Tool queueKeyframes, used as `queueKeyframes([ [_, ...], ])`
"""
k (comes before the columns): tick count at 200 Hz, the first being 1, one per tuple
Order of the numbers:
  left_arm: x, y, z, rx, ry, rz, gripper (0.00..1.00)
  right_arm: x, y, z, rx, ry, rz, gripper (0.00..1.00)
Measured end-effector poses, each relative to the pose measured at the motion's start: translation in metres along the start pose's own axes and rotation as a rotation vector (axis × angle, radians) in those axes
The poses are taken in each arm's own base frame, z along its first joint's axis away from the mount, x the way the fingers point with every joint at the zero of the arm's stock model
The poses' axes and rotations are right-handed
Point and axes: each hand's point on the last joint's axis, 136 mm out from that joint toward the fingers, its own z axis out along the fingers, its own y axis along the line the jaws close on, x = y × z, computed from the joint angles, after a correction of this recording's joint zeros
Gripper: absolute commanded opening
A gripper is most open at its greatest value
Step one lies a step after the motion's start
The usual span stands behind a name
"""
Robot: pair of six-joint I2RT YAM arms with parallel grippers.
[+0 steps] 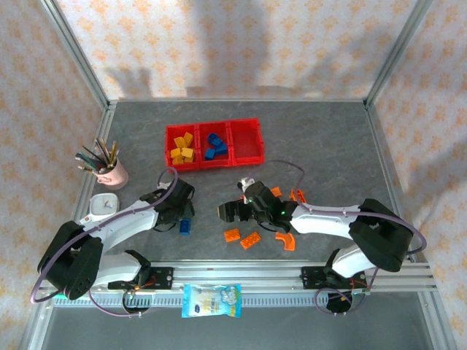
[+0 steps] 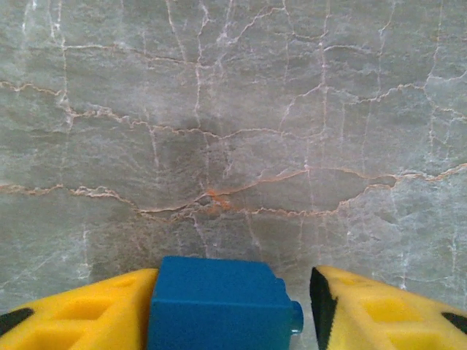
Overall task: Sort the legos into containers by color
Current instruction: Pick up the lego from the bottom-left of the table, then place the lego in the container.
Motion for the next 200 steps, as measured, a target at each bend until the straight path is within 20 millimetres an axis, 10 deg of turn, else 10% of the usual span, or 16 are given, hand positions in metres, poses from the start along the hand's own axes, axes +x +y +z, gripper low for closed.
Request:
queueKeyframes([
  [93,-0.014,-0.005,-0.015,0.024,-0.059,-0.012,0.41,-0.015,-0.001,-0.009,0.001,-0.049,0.019,1.00],
  [148,-0.077,-0.057,-0.058,0.148,-0.205,-0.025,0.40,-0.061,-0.024,-0.029,0.036,-0.172,0.085,1.00],
  [200,-0.142,-0.116,-0.055,0.129,-0.288,0.037,0.40,-0.098,-0.051,-0.052,0.094,-0.280,0.142,1.00],
])
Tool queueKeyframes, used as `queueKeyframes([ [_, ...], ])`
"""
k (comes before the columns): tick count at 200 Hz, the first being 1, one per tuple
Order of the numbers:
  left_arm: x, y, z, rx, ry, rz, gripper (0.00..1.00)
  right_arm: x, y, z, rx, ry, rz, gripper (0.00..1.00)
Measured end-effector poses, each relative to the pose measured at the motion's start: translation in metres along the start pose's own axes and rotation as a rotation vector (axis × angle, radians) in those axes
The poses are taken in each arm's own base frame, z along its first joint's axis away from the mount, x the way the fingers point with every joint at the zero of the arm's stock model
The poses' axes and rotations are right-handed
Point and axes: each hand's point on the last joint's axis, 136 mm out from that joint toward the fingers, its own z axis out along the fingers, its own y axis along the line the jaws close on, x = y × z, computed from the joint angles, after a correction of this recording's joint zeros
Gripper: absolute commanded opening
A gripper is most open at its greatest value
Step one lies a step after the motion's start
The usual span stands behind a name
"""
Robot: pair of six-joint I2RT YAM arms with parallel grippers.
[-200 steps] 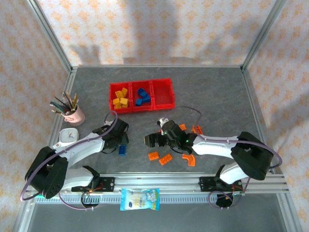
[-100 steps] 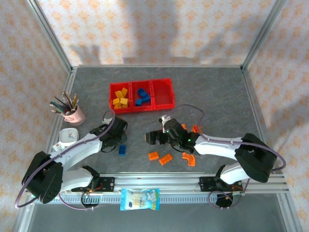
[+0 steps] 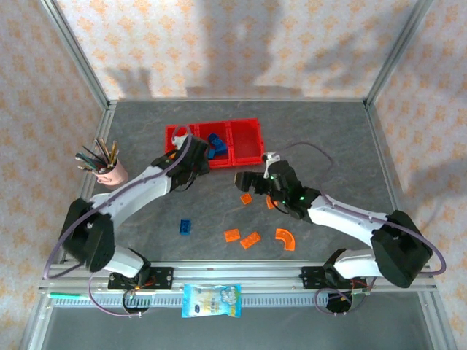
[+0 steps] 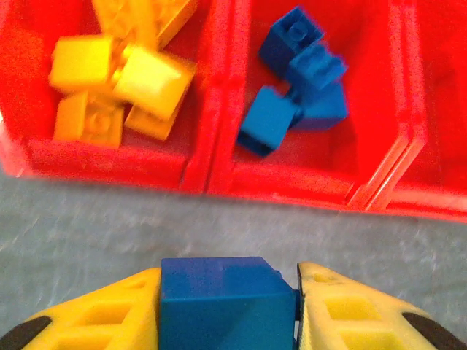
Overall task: Sort the legos into containers by color
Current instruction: Place the lego in the container.
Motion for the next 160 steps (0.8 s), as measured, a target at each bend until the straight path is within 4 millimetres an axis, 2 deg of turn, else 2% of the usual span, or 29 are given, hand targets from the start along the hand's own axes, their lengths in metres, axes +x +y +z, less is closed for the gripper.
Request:
queueKeyframes([
  [48,-0.055,-0.045,0.048,-0.019,-0.068,0.032,0.40,-0.014,-0.021,-0.004,0.047,-0.029,0.031,1.00],
  [84,-0.089,-0.061,0.088,-0.041,-0.100,0.030,0.43,-0.017,-0.026,-0.005,0.059,-0.034,0.039,1.00],
  [105,-0.098,-0.061,0.111,-0.061,-0.096,0.028,0.49,-0.018,-0.027,-0.005,0.061,-0.035,0.039,1.00],
  [123,-0.099,-0.056,0.123,-0.080,-0.083,0.035,0.56,-0.018,-0.028,-0.005,0.064,-0.035,0.038,1.00],
  [160,-0.103,-0.052,0.122,-0.082,-0.075,0.049,0.64,-0.016,-0.029,-0.002,0.069,-0.023,0.034,1.00],
])
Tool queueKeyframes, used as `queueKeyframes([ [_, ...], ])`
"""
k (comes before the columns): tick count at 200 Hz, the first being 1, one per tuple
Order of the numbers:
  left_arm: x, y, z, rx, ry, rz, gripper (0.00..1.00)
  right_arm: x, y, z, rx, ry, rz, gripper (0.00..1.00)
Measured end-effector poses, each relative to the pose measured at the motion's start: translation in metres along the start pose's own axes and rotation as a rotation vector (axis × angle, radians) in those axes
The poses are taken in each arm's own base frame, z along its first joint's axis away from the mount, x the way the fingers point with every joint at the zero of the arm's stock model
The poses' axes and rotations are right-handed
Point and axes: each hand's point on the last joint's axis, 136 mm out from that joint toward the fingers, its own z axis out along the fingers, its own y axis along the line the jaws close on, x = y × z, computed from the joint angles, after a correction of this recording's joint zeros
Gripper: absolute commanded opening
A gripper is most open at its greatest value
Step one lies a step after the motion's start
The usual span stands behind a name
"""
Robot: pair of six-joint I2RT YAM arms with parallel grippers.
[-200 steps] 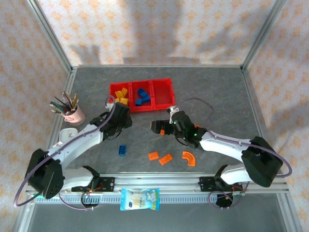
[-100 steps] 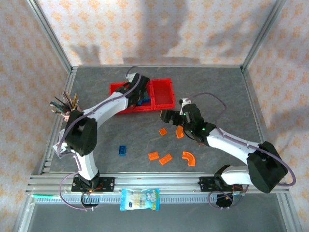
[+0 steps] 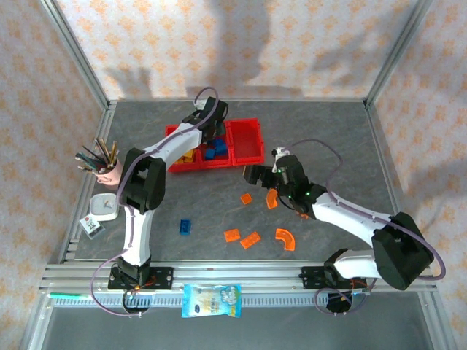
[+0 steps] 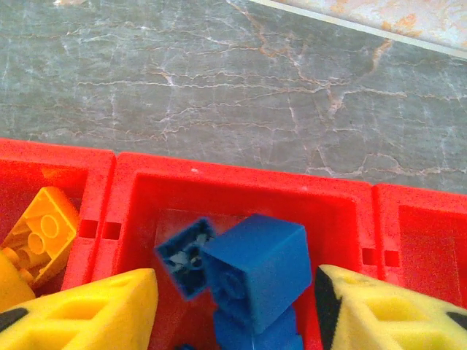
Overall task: Sort the legos into containers by color
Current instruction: Place the lego in the container, then pick up the lego from the bottom-left of the table.
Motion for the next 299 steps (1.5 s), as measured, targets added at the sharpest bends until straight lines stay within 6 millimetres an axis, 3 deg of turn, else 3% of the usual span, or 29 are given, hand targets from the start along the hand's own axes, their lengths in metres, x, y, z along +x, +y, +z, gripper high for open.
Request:
queueKeyframes([
  [31,-0.005,-0.001,-0.019,0.030,-0.008,0.005,0.66,0.004,-0.001,0.003,0.000,0.016,0.000,1.00],
  [74,-0.004,0.013,-0.084,0.108,-0.040,-0.002,0.67,0.007,0.003,0.004,-0.022,0.035,-0.008,0.99],
  [96,0.008,0.017,-0.110,0.144,-0.049,0.009,0.69,0.010,0.007,0.003,-0.045,0.051,-0.022,1.00],
  [146,0.079,0.044,-0.128,0.140,0.042,0.065,0.69,0.025,0.023,0.002,-0.099,0.094,-0.104,1.00],
  [195,0.144,0.071,-0.154,0.155,0.122,0.055,0.70,0.072,0.044,-0.003,-0.163,0.193,-0.211,1.00],
  [256,0.229,0.114,-0.163,0.064,0.283,0.039,0.73,0.131,0.051,-0.013,-0.211,0.285,-0.234,1.00],
  [299,0.265,0.151,-0.162,-0.064,0.359,0.031,0.75,0.136,0.054,-0.013,-0.222,0.273,-0.191,1.00],
])
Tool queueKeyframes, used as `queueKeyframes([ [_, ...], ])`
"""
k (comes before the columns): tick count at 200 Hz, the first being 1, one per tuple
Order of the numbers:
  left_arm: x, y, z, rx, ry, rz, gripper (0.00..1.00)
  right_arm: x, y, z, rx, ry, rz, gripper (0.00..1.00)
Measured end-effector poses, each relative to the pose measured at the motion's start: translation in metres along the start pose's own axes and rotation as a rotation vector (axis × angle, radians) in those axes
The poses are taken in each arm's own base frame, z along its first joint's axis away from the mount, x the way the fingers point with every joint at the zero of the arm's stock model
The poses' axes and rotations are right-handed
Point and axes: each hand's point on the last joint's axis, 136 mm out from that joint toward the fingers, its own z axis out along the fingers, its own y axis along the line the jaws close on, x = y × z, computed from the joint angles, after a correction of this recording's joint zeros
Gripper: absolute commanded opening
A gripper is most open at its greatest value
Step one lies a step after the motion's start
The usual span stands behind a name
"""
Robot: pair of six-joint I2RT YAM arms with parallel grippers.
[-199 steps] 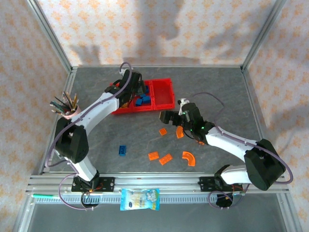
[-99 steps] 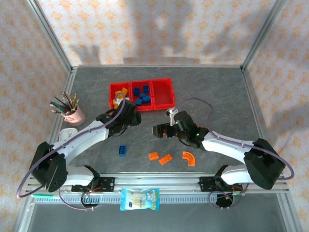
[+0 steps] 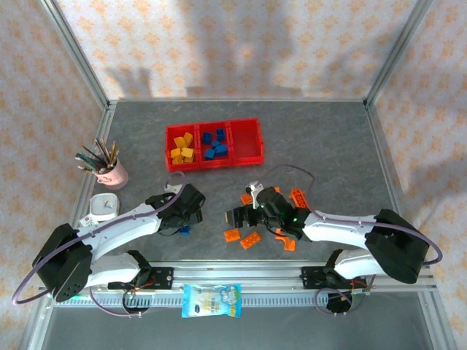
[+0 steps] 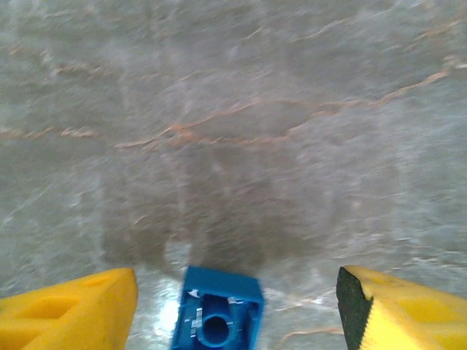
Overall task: Sort the legos into containers by color
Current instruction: Pick up the lego from the bottom-left of the table.
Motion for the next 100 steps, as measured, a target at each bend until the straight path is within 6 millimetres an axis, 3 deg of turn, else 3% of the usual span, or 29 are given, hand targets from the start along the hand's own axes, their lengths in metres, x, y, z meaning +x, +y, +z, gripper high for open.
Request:
queueKeyframes([
  [42,0.017,0.013,0.006,-0.014,0.022,-0.025,0.70,-0.002,0.000,0.002,0.004,-0.011,0.010,1.00],
  [100,0.027,0.008,0.014,-0.013,0.053,-0.004,0.59,0.003,-0.006,0.007,0.022,0.004,0.012,1.00],
])
